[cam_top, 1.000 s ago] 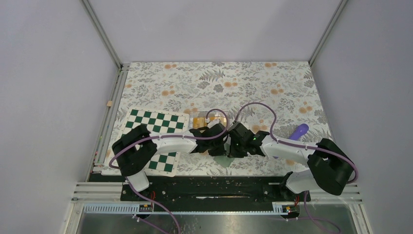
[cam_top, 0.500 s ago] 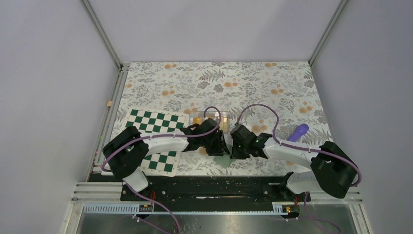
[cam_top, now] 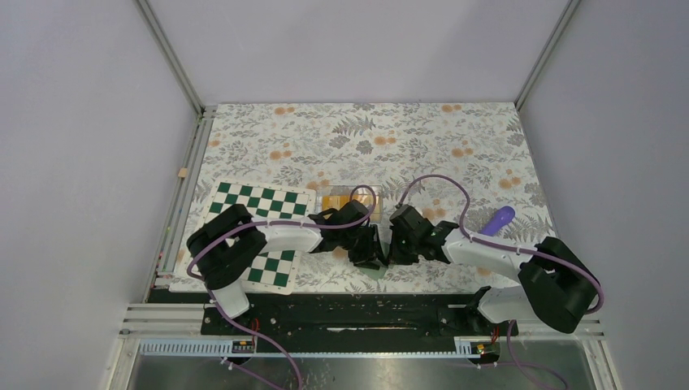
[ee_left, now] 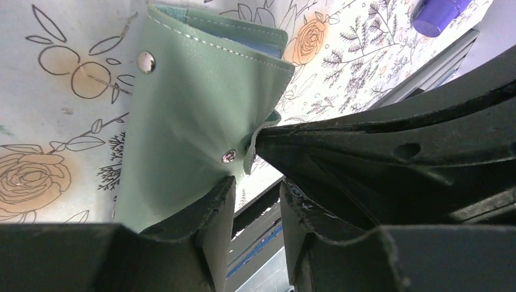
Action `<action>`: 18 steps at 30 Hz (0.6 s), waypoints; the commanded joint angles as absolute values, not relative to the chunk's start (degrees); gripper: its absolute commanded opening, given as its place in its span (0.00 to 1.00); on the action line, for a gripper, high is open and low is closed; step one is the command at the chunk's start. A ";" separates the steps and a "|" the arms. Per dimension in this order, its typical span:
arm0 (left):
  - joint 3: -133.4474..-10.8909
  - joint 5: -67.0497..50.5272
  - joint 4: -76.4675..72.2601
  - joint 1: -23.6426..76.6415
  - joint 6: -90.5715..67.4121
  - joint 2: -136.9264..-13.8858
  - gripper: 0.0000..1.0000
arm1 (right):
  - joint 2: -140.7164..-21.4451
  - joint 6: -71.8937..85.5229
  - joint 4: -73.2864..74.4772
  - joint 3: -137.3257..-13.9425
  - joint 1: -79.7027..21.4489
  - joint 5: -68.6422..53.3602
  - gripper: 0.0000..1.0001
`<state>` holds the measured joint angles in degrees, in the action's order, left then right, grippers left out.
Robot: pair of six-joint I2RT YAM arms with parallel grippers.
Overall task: Put the credit cards into the card holder
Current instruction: Close the card holder at the center of the board.
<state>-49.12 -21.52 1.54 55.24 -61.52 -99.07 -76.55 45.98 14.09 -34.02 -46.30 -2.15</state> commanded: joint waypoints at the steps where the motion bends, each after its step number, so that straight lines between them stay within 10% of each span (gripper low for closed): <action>1: -50.23 -19.09 -0.09 55.42 -61.26 -99.57 0.37 | -76.14 46.50 11.53 -32.22 -45.80 -2.78 0.00; 18: -49.04 -15.09 -4.58 54.50 -62.58 -98.06 0.31 | -74.47 46.03 5.41 -29.64 -45.35 -7.63 0.00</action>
